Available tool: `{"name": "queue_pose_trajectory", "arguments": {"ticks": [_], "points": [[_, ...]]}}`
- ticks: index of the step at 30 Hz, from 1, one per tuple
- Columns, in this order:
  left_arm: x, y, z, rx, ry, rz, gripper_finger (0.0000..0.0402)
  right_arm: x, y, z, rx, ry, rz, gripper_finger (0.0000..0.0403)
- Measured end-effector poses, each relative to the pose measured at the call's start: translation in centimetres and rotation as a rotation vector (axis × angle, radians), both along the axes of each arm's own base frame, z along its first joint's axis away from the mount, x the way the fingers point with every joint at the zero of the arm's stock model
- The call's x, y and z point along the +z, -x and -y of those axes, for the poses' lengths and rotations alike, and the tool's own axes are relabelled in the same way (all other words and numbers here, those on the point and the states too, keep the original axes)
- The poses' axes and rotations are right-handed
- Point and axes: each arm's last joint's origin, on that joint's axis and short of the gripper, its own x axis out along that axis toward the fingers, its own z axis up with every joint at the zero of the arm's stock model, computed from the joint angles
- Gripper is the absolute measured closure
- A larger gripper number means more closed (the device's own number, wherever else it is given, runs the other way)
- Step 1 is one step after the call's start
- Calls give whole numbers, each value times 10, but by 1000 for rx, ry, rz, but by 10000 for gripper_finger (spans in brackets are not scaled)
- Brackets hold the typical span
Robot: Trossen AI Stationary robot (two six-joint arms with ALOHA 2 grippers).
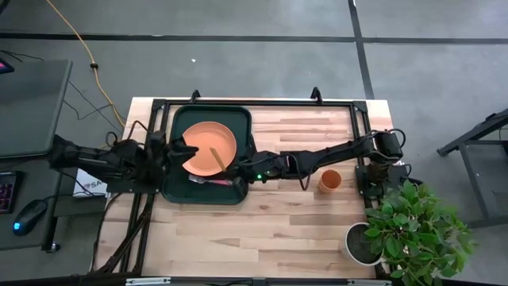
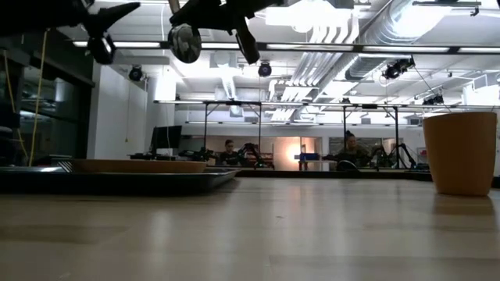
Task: Pick and place plate/cup/fork/spoon on tray
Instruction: Put the pink fork on the black serving tray to the left side of the orange plate
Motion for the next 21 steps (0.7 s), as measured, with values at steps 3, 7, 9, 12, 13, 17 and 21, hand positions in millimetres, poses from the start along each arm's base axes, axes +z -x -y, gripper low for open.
{"name": "queue_pose_trajectory", "arguments": {"ticks": [3,7,9,12,13,17,21], "points": [[9,-12,1,-25,-32,-52,202,0,0,1,-1,0,2,403],[17,-26,0,-15,-64,-105,158,0,0,1,0,0,4,403],[21,-30,0,-15,-71,-112,151,0,0,1,7,20,4,403],[33,-28,1,-37,-71,-74,150,7,-1,-2,57,91,-38,403],[36,-27,1,-44,-78,-60,151,12,-1,-4,70,114,-59,403],[45,-24,2,-68,-78,-25,152,26,1,-4,57,156,-130,403],[42,-26,2,-82,-65,-47,152,44,-2,-2,47,180,-71,403]]}}
